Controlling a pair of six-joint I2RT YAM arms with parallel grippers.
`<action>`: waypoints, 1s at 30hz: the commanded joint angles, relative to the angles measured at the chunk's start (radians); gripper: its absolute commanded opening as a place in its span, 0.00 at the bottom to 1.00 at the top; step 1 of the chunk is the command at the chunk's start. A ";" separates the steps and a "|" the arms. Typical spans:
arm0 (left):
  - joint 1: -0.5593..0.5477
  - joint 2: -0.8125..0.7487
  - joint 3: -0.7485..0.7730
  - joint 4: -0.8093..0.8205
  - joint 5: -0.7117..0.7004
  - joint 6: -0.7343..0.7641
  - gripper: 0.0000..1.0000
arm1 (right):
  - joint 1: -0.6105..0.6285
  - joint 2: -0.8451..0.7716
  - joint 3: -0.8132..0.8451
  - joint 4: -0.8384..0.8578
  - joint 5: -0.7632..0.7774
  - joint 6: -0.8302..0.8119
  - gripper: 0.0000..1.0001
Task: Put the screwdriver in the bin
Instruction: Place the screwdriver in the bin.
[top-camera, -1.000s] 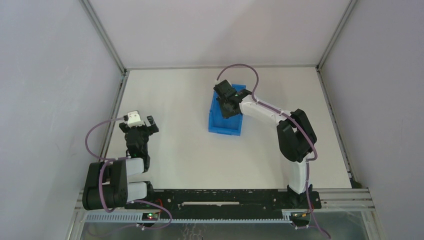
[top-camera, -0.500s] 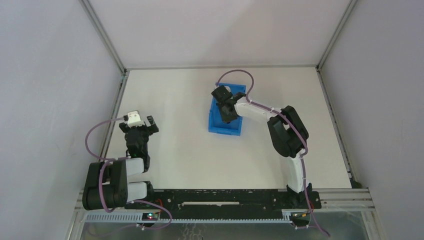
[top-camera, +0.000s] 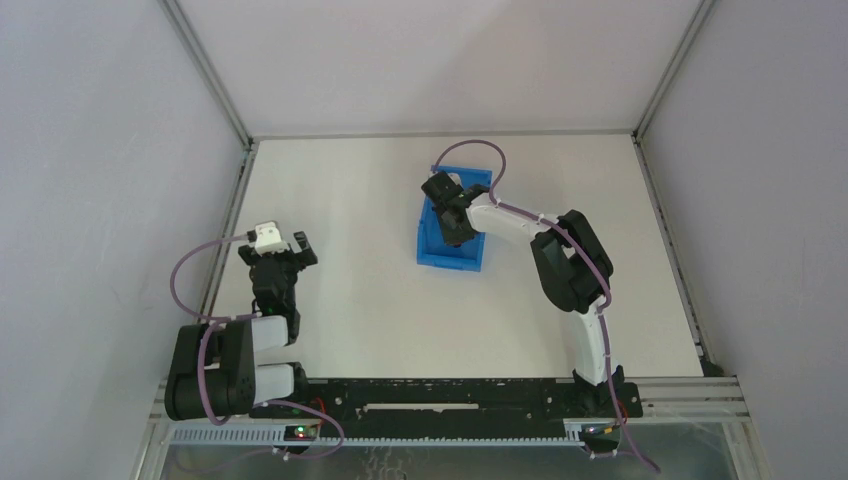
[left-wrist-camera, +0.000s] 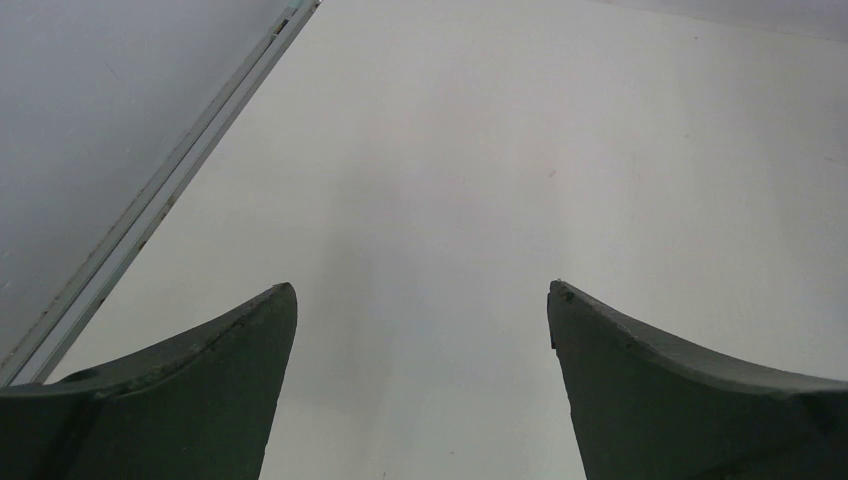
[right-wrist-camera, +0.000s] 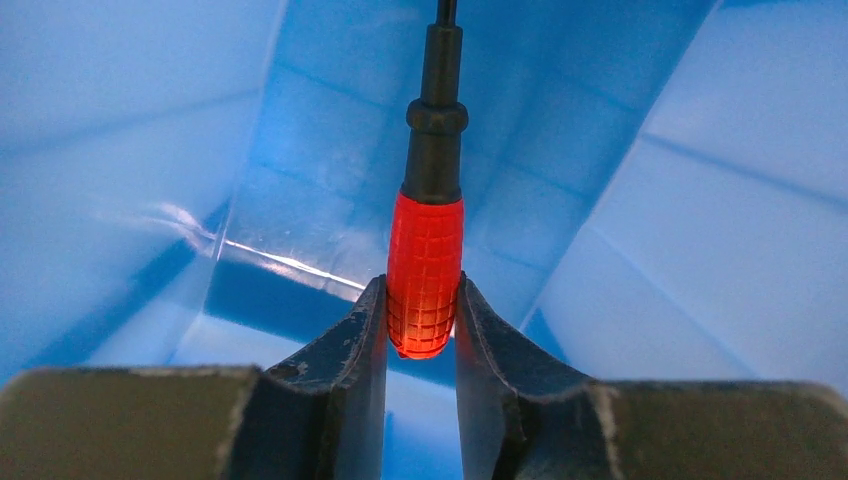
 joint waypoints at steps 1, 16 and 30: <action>-0.008 -0.017 0.043 0.037 -0.004 0.015 1.00 | 0.002 0.004 0.049 0.002 0.028 0.022 0.34; -0.008 -0.017 0.043 0.037 -0.004 0.014 1.00 | 0.003 -0.029 0.093 -0.013 0.035 0.020 0.42; -0.008 -0.018 0.043 0.037 -0.004 0.015 1.00 | 0.001 -0.162 0.207 -0.060 0.105 -0.007 0.75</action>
